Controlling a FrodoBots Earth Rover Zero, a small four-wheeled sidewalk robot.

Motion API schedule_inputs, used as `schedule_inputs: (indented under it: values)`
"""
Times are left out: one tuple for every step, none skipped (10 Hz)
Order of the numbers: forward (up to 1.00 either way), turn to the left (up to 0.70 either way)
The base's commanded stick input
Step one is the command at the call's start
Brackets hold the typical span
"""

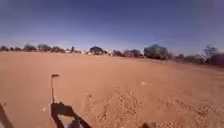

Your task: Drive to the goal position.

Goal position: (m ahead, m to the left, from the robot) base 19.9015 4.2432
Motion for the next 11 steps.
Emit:
schedule_inputs:
  values:
    - [0.7,-0.27]
    - [0.7,-0.27]
    - [0.7,-0.27]
    - [0.7,-0.27]
    - [0.7,-0.27]
    - [0.7,-0.27]
    - [0.7,-0.27]
    - [0.7,-0.27]
    - [0.7,-0.27]
    - [0.7,-0.27]
    - [0.7,-0.27]
